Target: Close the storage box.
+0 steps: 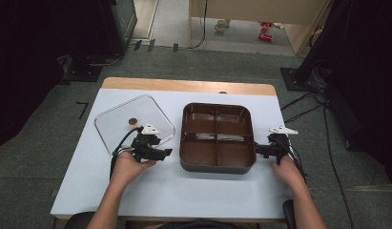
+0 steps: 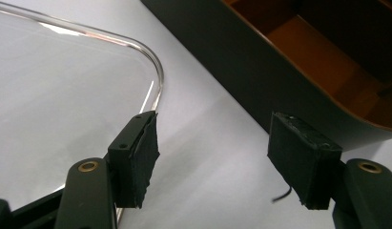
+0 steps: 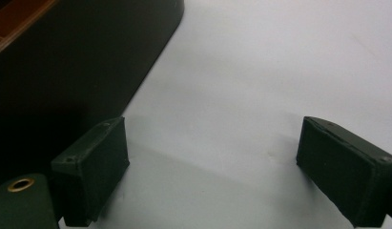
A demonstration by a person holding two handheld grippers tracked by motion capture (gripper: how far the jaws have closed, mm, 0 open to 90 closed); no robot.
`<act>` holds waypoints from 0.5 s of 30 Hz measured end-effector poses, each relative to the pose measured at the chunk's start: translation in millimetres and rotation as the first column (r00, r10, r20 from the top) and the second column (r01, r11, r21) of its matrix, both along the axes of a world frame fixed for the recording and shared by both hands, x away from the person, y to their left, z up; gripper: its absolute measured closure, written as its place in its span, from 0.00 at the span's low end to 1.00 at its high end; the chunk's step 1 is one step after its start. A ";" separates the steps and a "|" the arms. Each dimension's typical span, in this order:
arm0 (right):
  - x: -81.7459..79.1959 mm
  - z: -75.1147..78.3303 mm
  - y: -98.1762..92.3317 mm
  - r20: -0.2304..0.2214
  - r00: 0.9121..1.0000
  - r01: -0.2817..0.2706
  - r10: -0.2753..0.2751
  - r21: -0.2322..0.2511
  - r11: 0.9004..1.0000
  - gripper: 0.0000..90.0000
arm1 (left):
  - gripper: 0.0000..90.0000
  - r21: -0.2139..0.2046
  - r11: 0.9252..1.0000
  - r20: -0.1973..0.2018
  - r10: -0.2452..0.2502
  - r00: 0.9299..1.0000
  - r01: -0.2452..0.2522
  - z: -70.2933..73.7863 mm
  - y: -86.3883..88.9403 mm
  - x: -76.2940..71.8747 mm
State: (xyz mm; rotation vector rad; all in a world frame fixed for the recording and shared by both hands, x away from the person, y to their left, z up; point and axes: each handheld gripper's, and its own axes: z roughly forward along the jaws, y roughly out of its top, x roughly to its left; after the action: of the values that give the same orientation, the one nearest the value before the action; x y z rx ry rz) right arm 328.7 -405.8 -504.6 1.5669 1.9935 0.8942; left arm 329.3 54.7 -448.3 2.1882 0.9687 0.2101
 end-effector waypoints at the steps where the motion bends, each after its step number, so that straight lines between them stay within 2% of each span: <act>1: 0.0 0.0 0.0 0.000 1.000 0.000 0.000 0.000 1.000 0.11 | 0.38 0.000 1.000 0.002 0.006 1.000 -0.006 1.0 1.0 1.1; 10: 0.0 0.0 0.0 -0.001 1.000 0.000 0.000 -0.001 1.000 0.11 | 0.39 -0.004 1.000 0.012 0.006 1.000 -0.006 8.3 6.6 10.3; 12: 0.0 0.0 0.0 -0.001 1.000 0.000 0.000 0.000 1.000 0.11 | 0.39 -0.016 1.000 0.007 0.027 1.000 -0.027 10.9 9.2 14.9; 15: 0.0 0.0 0.0 -0.001 1.000 0.000 0.000 -0.001 1.000 0.11 | 0.40 -0.019 0.999 0.010 0.028 1.000 -0.028 12.7 10.8 17.3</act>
State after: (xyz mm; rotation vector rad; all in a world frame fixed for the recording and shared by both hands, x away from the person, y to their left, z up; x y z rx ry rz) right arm 328.7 -405.8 -504.5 1.5668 1.9943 0.8932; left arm 346.6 65.4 -435.6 2.1556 0.9920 0.2247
